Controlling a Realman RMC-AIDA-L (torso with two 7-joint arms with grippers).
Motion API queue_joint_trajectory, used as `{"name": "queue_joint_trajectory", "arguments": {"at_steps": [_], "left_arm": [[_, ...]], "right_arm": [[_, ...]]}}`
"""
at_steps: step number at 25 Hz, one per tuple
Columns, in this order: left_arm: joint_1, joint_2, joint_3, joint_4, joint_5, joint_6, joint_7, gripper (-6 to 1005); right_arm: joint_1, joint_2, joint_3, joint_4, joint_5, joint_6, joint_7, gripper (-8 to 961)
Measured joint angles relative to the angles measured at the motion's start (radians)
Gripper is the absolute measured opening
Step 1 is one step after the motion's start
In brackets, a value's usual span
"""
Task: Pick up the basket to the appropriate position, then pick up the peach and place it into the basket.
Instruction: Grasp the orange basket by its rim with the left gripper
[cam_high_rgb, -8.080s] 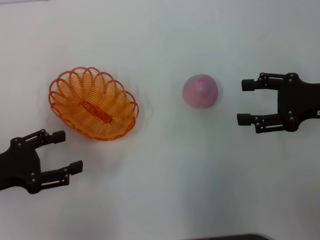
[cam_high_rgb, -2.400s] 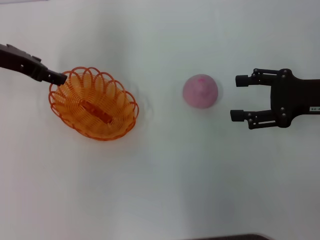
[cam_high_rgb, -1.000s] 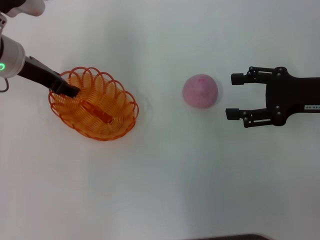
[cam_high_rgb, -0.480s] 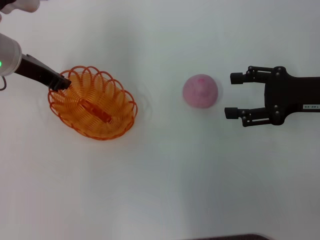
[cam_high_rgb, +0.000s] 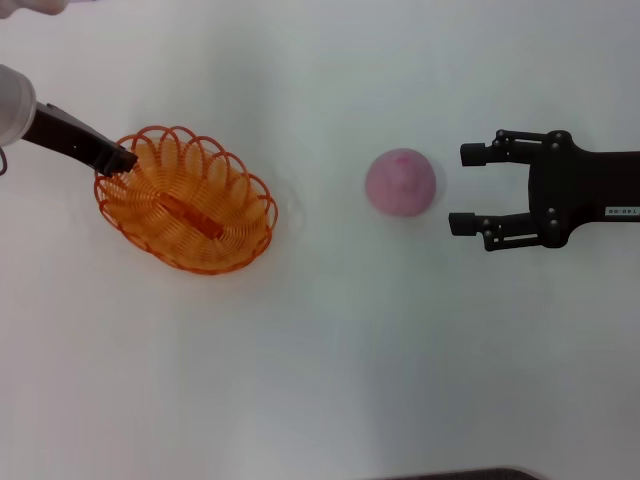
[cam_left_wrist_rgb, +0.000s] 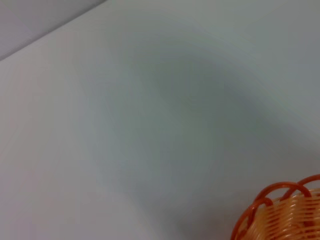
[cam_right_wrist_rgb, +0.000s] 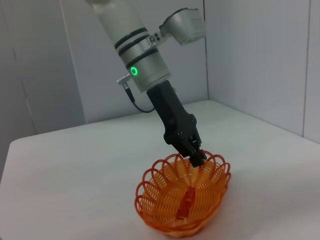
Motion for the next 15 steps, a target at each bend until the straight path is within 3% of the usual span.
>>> {"name": "queue_joint_trajectory", "arguments": {"at_steps": [10, 15], "left_arm": [[0.001, 0.001, -0.094, 0.019, -0.005, 0.059, -0.006, 102], [-0.002, 0.024, -0.18, 0.02, -0.065, 0.119, -0.007, 100]], "right_arm": [[0.005, 0.0, 0.0, 0.0, 0.0, 0.003, -0.001, 882], [0.014, 0.0, 0.0, 0.0, 0.001, 0.004, 0.0, 882]]}}
